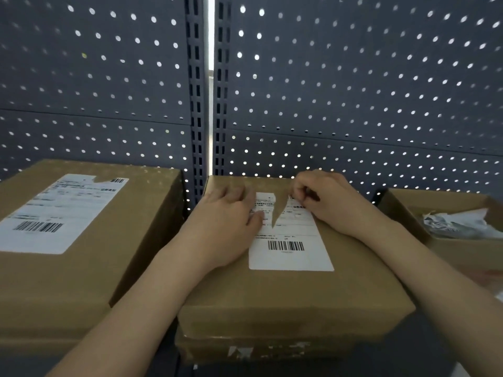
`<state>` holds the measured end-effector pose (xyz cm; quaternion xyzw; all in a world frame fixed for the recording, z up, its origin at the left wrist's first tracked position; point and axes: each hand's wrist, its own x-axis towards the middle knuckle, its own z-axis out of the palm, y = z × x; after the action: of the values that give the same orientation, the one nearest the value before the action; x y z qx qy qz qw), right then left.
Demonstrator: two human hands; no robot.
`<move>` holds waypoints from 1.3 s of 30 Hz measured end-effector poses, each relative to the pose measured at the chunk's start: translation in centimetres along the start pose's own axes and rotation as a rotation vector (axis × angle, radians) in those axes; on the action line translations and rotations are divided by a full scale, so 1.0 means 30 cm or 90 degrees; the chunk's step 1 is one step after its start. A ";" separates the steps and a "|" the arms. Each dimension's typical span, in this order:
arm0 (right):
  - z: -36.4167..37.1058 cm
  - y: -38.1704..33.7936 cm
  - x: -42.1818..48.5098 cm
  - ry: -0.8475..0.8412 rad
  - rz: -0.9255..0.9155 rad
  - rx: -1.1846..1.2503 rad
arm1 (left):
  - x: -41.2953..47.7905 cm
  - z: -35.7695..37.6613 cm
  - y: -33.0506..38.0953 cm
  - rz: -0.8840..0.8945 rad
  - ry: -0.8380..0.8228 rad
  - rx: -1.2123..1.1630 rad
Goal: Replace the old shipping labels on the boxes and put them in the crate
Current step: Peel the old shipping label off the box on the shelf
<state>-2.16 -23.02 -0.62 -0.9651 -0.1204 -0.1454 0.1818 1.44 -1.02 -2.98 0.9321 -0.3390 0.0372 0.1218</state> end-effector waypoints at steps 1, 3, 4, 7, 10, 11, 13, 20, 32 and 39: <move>0.001 0.000 0.000 -0.002 -0.006 -0.005 | 0.000 0.001 0.001 -0.001 0.000 0.003; 0.004 0.002 0.003 -0.002 -0.027 -0.019 | -0.001 0.005 0.000 0.000 0.006 0.008; 0.005 0.004 0.005 -0.001 -0.035 -0.023 | -0.002 0.006 0.001 -0.001 0.010 0.005; 0.008 0.005 0.008 0.004 -0.040 -0.019 | -0.006 0.008 -0.001 -0.006 0.020 -0.008; 0.006 0.002 0.004 0.017 -0.043 -0.003 | -0.007 0.009 -0.001 -0.003 0.027 -0.008; 0.006 0.003 0.001 0.021 -0.041 0.004 | -0.007 0.009 -0.001 -0.005 0.025 -0.011; 0.007 0.008 -0.002 0.025 -0.018 0.022 | -0.007 0.011 -0.003 -0.011 0.021 -0.015; 0.000 0.005 0.025 0.053 0.065 0.119 | -0.009 0.010 -0.009 -0.016 0.021 -0.023; 0.005 -0.022 0.044 -0.007 0.001 -0.035 | -0.006 0.008 -0.007 -0.011 0.017 -0.008; 0.016 0.026 0.032 0.117 0.122 0.132 | -0.011 0.003 -0.002 -0.012 0.017 -0.005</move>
<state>-0.93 -23.38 -1.00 -0.9307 -0.0249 -0.2020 0.3039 1.21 -0.78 -3.12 0.9343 -0.3286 0.0471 0.1302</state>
